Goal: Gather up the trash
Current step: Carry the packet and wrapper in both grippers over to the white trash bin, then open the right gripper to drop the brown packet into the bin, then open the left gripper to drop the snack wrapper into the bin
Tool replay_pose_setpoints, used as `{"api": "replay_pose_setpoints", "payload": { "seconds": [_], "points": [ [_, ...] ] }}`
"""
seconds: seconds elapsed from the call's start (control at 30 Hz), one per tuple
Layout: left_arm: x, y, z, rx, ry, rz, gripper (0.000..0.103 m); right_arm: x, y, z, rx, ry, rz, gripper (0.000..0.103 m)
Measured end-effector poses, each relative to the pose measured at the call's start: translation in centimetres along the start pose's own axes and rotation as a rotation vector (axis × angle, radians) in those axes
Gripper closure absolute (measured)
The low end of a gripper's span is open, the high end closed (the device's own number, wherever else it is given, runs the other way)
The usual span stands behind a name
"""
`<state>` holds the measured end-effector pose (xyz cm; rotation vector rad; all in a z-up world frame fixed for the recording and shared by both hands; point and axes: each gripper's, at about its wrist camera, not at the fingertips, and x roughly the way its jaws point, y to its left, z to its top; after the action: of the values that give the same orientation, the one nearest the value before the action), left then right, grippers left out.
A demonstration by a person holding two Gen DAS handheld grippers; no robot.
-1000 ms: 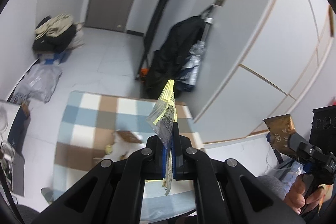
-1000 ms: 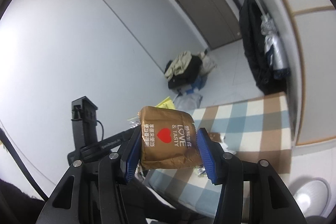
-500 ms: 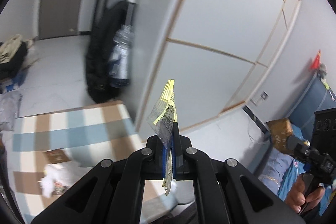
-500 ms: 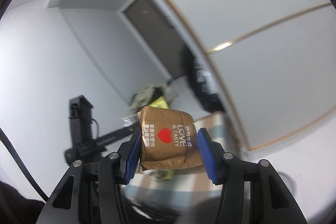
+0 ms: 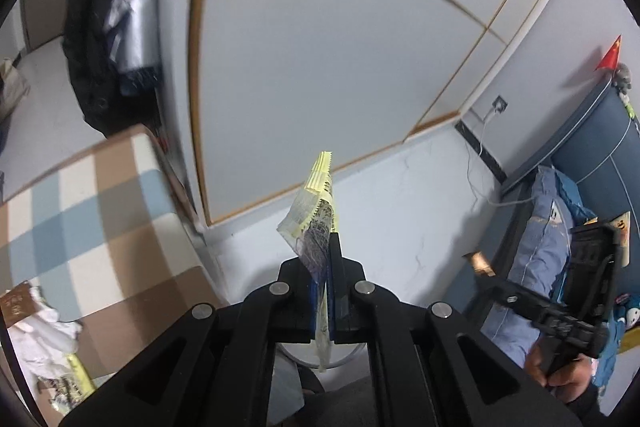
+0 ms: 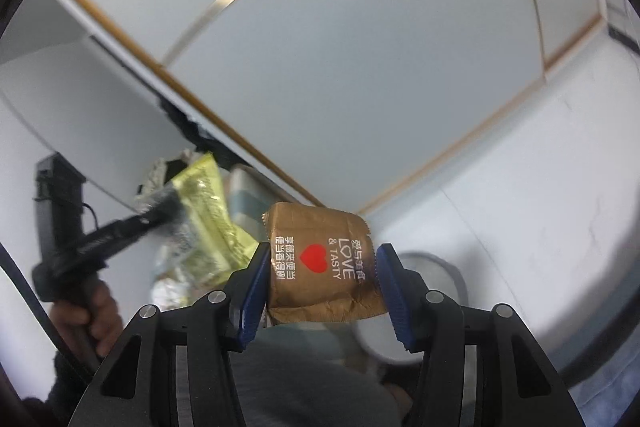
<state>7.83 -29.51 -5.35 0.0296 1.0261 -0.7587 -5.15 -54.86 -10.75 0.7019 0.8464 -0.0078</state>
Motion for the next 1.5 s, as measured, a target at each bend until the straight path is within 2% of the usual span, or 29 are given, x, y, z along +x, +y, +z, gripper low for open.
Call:
{"api": "replay_pose_setpoints", "payload": {
  "seconds": [0.13, 0.3, 0.57, 0.6, 0.7, 0.77, 0.8, 0.83, 0.9, 1.03, 1.17, 1.3, 1.43, 1.5],
  "points": [
    [2.6, -0.3, -0.2, 0.010, 0.064, 0.002, 0.103, 4.8, -3.5, -0.5, 0.076, 0.099, -0.010, 0.051],
    [5.2, -0.4, -0.3, 0.021, 0.128, 0.006, 0.103, 10.3, -6.8, -1.5, 0.187, 0.212, 0.024, 0.051],
    [8.9, -0.8, -0.8, 0.042, 0.235, 0.009, 0.103, 15.7, -10.6, -4.9, 0.284, 0.342, 0.032, 0.050],
    [9.3, -0.9, -0.9, 0.044, 0.249, 0.005, 0.103, 16.3, -11.0, -5.1, 0.285, 0.352, 0.037, 0.049],
    [10.4, -1.1, -0.7, 0.049, 0.285, -0.002, 0.103, 16.5, -12.6, -6.0, 0.309, 0.373, 0.049, 0.036],
    [11.1, -1.3, -0.7, 0.060, 0.308, 0.003, 0.103, 16.8, -13.2, -6.3, 0.335, 0.382, 0.055, 0.032],
    [11.4, -1.3, -0.7, 0.067, 0.318, 0.005, 0.103, 16.7, -13.4, -6.3, 0.346, 0.382, 0.055, 0.024],
    [11.9, -1.5, -0.7, 0.076, 0.333, 0.004, 0.103, 16.7, -13.8, -6.4, 0.355, 0.378, 0.055, 0.021],
    [12.8, -1.4, -0.9, 0.078, 0.368, 0.006, 0.103, 16.3, -14.2, -6.4, 0.358, 0.367, 0.054, 0.021],
    [14.4, -1.8, -1.2, 0.094, 0.428, 0.015, 0.103, 14.9, -14.1, -6.1, 0.345, 0.329, 0.037, 0.013],
    [15.6, -2.8, -1.6, 0.135, 0.482, 0.013, 0.103, 13.0, -15.1, -5.7, 0.347, 0.287, 0.008, 0.010],
    [17.6, -3.5, -2.4, 0.154, 0.587, 0.007, 0.103, 11.9, -15.8, -5.4, 0.368, 0.249, -0.018, 0.008],
    [19.0, -3.2, -3.2, 0.133, 0.658, 0.002, 0.102, 11.5, -16.0, -5.2, 0.378, 0.233, -0.028, 0.006],
    [19.4, -3.0, -3.3, 0.120, 0.678, 0.008, 0.098, 11.4, -15.8, -5.2, 0.375, 0.229, -0.031, 0.006]
  ]
}}
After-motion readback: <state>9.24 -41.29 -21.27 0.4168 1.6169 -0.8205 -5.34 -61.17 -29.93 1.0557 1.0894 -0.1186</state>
